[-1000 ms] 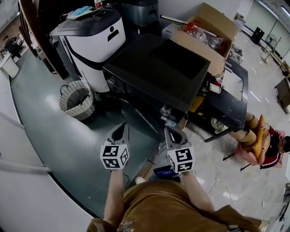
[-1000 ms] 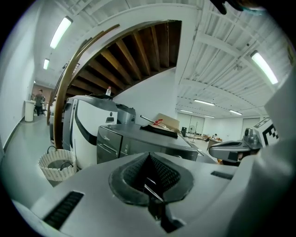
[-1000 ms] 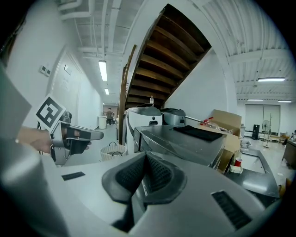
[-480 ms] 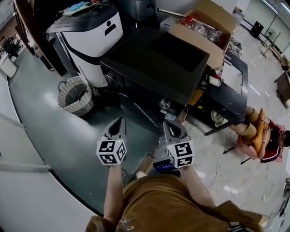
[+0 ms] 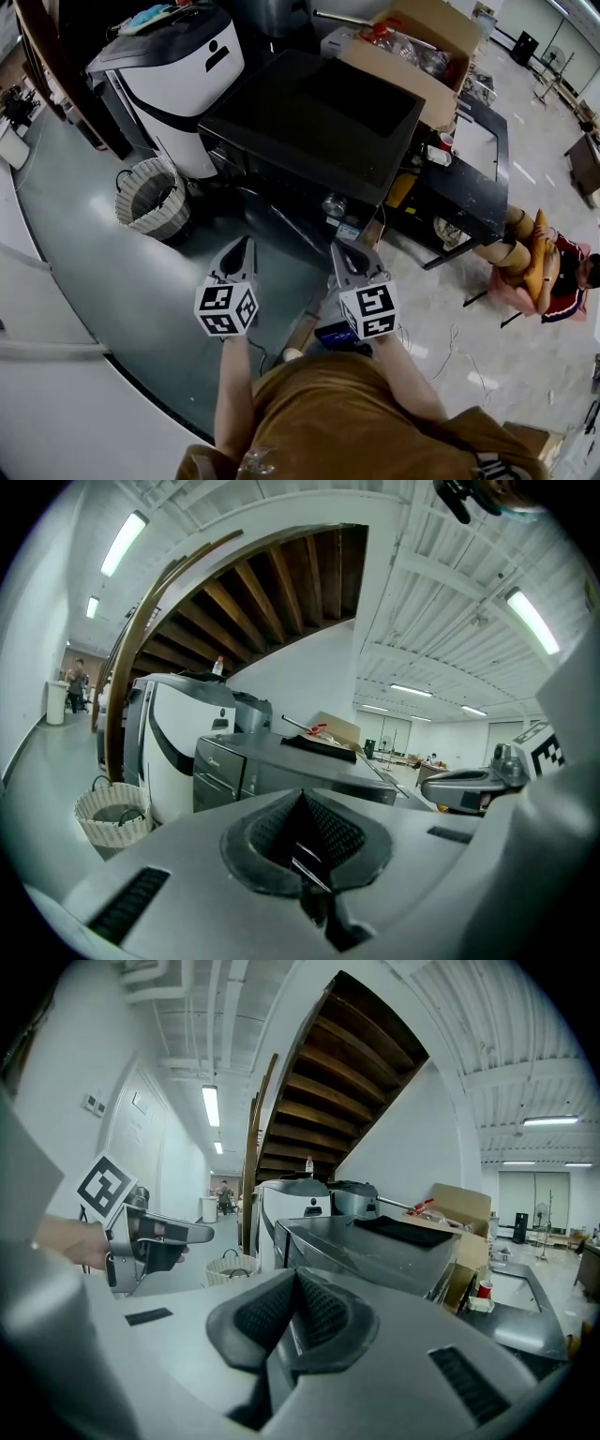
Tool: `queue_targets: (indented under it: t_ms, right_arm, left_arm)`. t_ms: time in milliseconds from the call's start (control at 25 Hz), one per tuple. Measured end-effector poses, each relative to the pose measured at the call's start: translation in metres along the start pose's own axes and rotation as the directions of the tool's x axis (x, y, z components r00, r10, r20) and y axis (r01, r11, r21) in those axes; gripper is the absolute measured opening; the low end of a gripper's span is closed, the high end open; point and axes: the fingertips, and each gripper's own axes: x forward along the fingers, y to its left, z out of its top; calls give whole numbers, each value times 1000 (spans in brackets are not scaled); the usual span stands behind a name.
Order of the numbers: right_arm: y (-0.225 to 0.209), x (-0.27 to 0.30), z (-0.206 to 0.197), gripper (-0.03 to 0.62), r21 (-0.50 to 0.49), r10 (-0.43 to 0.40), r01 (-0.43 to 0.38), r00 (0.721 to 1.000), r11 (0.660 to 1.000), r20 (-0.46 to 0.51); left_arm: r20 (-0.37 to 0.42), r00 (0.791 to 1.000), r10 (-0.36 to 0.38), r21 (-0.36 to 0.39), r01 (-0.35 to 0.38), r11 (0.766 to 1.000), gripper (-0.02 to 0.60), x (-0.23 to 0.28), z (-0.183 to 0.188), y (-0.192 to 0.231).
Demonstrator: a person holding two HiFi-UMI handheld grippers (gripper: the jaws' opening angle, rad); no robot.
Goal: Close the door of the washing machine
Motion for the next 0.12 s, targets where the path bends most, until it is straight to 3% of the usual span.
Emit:
queue_targets:
  t_ms: [120]
  right_arm:
    - [2,5,3,11,-9,8,-8,1000,1000,6]
  left_arm:
    - [12,1000,-1,6,1,1000,25,3,5,0]
